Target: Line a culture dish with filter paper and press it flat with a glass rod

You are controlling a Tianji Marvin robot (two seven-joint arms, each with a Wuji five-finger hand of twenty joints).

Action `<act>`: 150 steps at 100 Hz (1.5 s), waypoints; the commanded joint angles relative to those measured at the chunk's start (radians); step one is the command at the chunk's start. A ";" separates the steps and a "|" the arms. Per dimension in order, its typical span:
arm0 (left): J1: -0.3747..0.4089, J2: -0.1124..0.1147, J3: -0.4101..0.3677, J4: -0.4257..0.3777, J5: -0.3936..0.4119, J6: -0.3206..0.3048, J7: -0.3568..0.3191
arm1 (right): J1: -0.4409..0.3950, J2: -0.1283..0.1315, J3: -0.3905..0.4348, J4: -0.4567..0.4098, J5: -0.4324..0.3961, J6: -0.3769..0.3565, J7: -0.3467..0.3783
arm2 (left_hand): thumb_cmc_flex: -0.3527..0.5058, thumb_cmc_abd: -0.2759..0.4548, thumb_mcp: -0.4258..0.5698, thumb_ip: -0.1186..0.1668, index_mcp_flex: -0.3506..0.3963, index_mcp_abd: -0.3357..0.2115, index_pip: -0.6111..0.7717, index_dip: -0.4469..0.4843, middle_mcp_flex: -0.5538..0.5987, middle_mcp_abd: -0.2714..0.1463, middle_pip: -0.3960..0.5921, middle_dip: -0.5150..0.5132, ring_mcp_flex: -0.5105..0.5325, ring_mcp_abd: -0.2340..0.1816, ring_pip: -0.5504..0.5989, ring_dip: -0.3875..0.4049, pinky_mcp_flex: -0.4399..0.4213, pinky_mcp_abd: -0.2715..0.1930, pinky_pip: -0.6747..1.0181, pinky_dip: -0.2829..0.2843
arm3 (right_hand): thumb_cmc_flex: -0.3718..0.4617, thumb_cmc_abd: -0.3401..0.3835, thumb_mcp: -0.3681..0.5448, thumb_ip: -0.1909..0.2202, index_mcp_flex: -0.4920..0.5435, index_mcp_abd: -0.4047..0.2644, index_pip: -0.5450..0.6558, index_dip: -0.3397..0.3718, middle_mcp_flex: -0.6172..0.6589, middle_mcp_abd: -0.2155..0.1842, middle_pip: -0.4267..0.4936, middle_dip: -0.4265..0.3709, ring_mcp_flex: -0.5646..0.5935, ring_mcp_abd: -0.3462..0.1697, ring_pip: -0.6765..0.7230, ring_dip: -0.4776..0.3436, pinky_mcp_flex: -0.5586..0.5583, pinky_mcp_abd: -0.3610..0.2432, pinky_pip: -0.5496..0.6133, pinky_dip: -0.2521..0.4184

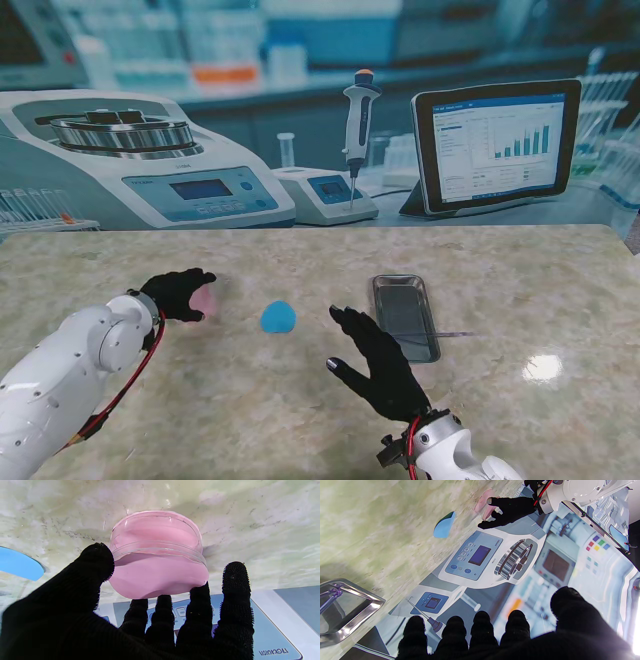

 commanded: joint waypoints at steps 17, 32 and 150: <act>0.055 0.008 -0.061 -0.074 0.021 -0.030 -0.031 | -0.009 -0.004 -0.003 -0.007 0.000 0.002 -0.001 | 0.121 0.034 0.057 0.044 0.010 0.032 0.044 -0.028 -0.003 0.023 0.019 -0.014 0.069 -0.070 0.127 0.050 0.013 -0.009 0.039 -0.013 | 0.012 0.008 -0.003 -0.012 0.012 -0.030 0.001 0.017 -0.027 -0.039 -0.005 0.011 -0.016 -0.011 -0.024 0.007 -0.015 0.002 0.004 0.017; 0.112 0.009 -0.119 -0.136 0.028 -0.055 -0.053 | -0.009 -0.004 -0.003 -0.007 0.001 0.000 -0.001 | 0.125 0.035 0.057 0.043 0.011 0.034 0.062 -0.041 -0.002 0.026 0.023 -0.017 0.069 -0.069 0.131 0.052 0.014 -0.010 0.041 -0.013 | 0.013 0.008 -0.002 -0.012 0.012 -0.030 0.001 0.017 -0.027 -0.038 -0.005 0.011 -0.017 -0.010 -0.024 0.007 -0.015 0.002 0.003 0.017; 0.559 0.020 -0.371 -0.509 0.036 -0.329 -0.183 | -0.019 -0.007 0.006 -0.018 0.007 -0.013 -0.013 | 0.135 0.034 0.058 0.042 0.007 0.040 0.110 -0.103 0.003 0.029 0.045 -0.032 0.077 -0.076 0.146 0.057 0.026 -0.018 0.052 -0.018 | 0.013 0.007 -0.003 -0.012 0.012 -0.030 0.001 0.021 -0.026 -0.039 -0.004 0.012 -0.016 -0.011 -0.023 0.008 -0.014 0.002 0.002 0.019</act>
